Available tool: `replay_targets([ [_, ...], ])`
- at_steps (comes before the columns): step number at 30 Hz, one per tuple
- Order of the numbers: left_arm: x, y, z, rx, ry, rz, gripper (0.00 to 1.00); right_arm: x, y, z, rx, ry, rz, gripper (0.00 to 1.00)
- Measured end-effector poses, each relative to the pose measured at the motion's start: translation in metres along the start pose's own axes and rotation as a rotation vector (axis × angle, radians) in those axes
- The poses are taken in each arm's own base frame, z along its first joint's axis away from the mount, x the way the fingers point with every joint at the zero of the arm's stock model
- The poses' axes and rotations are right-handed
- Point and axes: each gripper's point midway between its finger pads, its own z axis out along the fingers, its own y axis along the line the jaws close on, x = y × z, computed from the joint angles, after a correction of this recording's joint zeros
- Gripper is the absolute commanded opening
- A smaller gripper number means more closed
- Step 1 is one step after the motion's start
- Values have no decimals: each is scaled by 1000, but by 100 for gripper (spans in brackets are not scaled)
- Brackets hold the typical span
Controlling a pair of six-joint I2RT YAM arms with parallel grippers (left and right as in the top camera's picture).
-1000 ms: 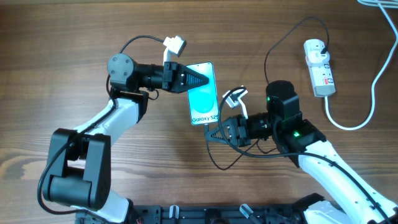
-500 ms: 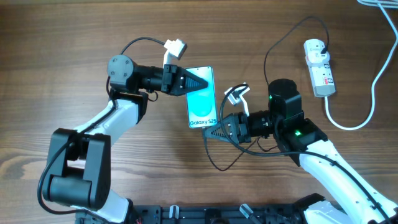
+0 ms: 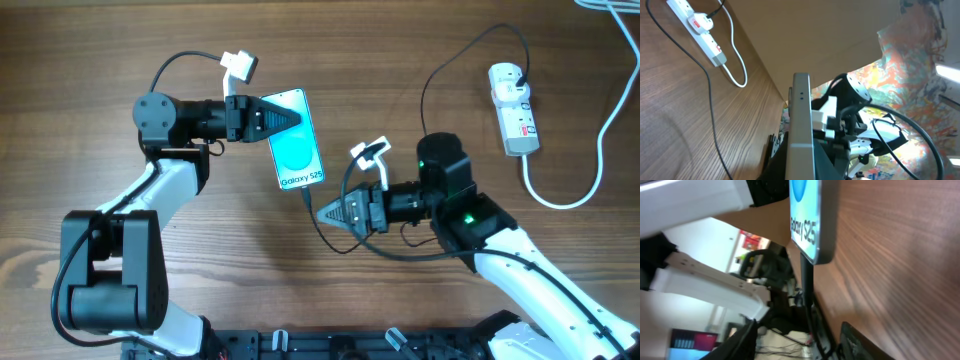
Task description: Plug charger to phone and switch on socket
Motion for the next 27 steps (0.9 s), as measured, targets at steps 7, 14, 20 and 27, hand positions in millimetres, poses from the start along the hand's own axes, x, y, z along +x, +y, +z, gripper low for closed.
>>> replay_targets([
  [7, 0, -3, 0, 1, 0, 39, 4, -4, -9, 10, 85, -40, -62, 33],
  [14, 4, -5, 7, 11, 20, 39, 4, -10, -15, 9, 122, -73, -69, 30],
  [20, 5, -5, 10, 15, 28, 50, 4, -11, -16, 11, 121, -72, -69, 24],
  [27, 6, -6, 12, 18, 34, 62, 4, -11, -16, 11, 119, -69, -64, 28],
])
